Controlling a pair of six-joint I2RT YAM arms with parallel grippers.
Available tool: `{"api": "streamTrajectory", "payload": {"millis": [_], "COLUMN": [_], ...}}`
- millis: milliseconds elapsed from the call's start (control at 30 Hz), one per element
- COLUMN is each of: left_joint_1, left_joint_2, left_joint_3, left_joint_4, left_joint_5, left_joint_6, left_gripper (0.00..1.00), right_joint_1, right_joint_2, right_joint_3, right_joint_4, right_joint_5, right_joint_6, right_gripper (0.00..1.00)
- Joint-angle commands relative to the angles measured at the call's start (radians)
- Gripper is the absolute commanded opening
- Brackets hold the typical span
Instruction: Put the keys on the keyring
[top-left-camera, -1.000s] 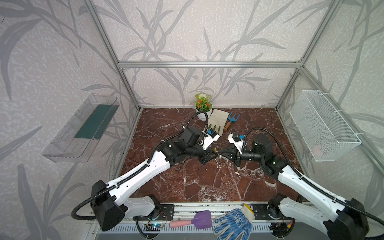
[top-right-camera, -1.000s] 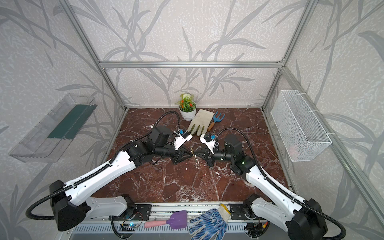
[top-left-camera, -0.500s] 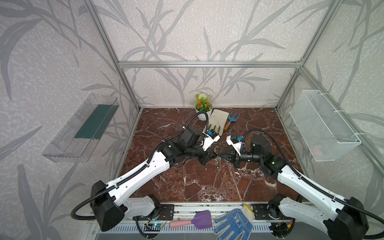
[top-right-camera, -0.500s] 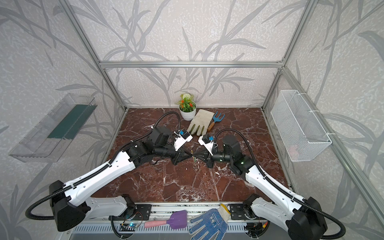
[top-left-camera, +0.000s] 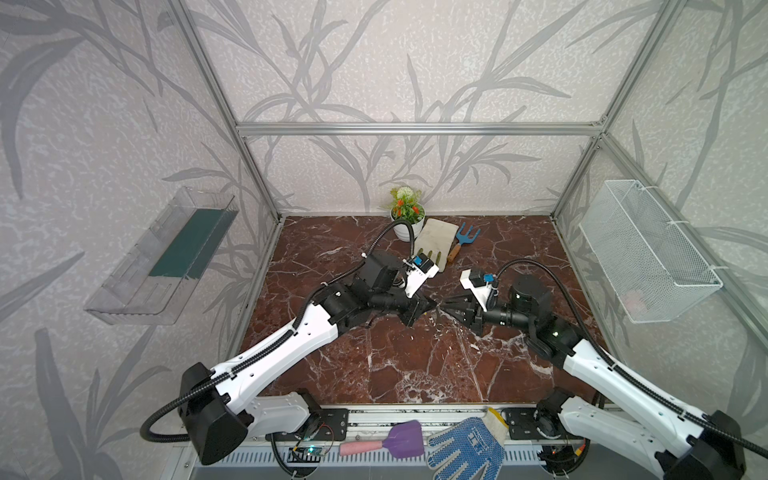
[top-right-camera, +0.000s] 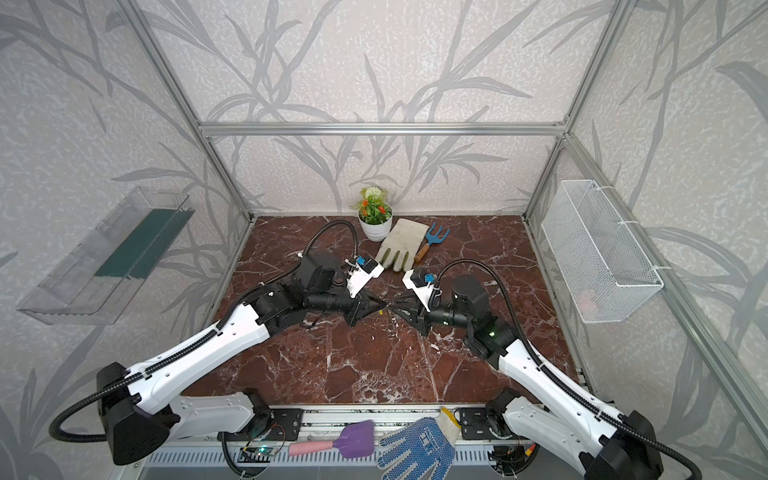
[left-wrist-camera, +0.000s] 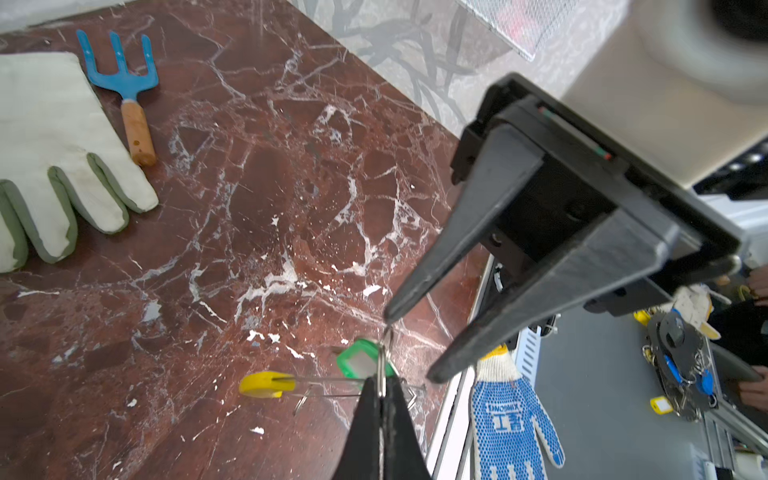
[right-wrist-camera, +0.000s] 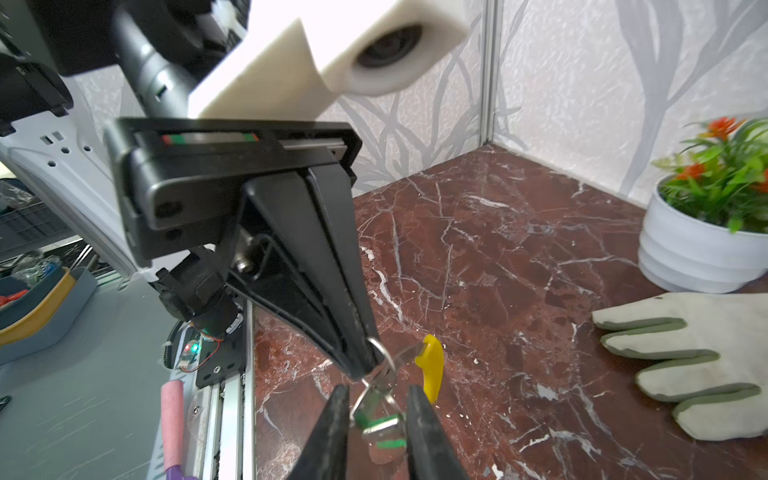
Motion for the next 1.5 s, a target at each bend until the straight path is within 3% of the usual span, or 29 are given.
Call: {"api": "streamTrajectory", "payload": {"millis": [0, 333, 600, 900, 1167, 1267, 1467], "left_joint_1": [0.000, -0.015, -0.022, -0.027, -0.030, -0.030, -0.030], "left_joint_2": [-0.047, -0.153, -0.153, -0.147, -0.139, -0.135, -0.139], "left_joint_3": [-0.028, -0.240, -0.251, -0.245, -0.240, -0.241, -0.261], "left_joint_4": [0.136, 0.583, 0.620, 0.602, 0.608, 0.621, 0.686], "left_joint_5": [-0.035, -0.057, -0.007, -0.002, 0.005, -0.002, -0.057], "left_joint_6": [-0.047, -0.158, -0.155, -0.153, -0.159, -0.167, -0.193], "left_gripper": [0.00, 0.00, 0.00, 0.00, 0.00, 0.00, 0.00], "right_joint_1": [0.005, 0.016, 0.081, 0.084, 0.084, 0.088, 0.140], "right_joint_2": [-0.060, -0.126, -0.082, -0.074, -0.058, -0.056, -0.070], "right_joint_3": [-0.039, -0.043, 0.022, 0.052, 0.055, 0.054, 0.028], "right_joint_4": [0.045, 0.039, -0.003, -0.020, -0.025, -0.025, -0.031], "right_joint_5": [0.099, 0.160, 0.195, 0.219, 0.200, 0.192, 0.227], "right_joint_6": [0.004, 0.021, -0.023, -0.042, -0.047, -0.044, -0.048], "right_gripper": [0.26, 0.27, 0.31, 0.31, 0.15, 0.01, 0.00]}}
